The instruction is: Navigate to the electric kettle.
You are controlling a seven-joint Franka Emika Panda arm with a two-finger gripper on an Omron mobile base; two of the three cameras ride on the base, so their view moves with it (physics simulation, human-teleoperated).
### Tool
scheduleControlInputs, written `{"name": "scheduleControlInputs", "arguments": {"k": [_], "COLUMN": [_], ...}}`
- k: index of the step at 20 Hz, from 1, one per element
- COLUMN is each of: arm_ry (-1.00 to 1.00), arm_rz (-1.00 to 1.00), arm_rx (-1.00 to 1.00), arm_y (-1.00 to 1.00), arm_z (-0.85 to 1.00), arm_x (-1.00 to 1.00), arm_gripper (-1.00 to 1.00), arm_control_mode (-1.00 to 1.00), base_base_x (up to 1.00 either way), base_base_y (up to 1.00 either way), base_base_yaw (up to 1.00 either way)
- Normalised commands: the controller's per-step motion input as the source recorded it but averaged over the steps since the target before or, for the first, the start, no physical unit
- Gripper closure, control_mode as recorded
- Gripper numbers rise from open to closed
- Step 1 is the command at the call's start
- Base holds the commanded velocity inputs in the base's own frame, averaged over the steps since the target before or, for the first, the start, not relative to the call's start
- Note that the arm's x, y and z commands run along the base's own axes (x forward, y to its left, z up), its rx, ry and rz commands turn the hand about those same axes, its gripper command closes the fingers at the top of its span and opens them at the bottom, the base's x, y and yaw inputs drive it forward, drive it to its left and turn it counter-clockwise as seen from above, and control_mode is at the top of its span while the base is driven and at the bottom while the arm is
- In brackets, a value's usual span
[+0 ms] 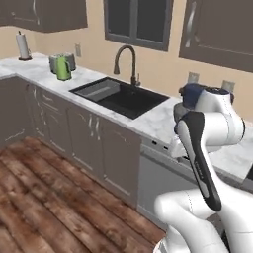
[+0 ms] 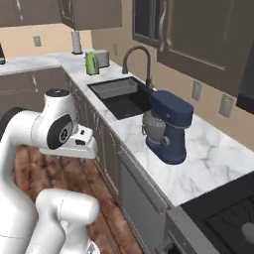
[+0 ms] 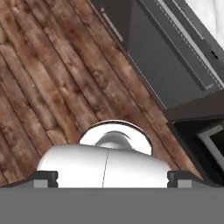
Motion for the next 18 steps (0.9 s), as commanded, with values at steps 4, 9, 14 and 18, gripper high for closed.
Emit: {"name": "scheduleControlInputs", "arguments": {"k": [4,9,14,18], "arm_ry": [0.00,0.00,0.00,0.00], "arm_rz": [0.00,0.00,0.00,0.00], "arm_rx": [0.00,0.00,0.00,0.00], "arm_y": [0.00,0.00,0.00,0.00], "arm_z": [0.00,0.00,0.00,0.00], "arm_x": [0.00,0.00,0.00,0.00], "arm_gripper": [-1.00,-1.00,-1.00,-1.00], "arm_control_mode": [1.00,1.00,1.00,1.00], "base_base_x": [0.45,0.98,0.99,0.86], "base_base_y": [0.45,0.41,0.36,0.55], "base_base_yaw": [0.56,0.22,-0.06,-0.31]}}
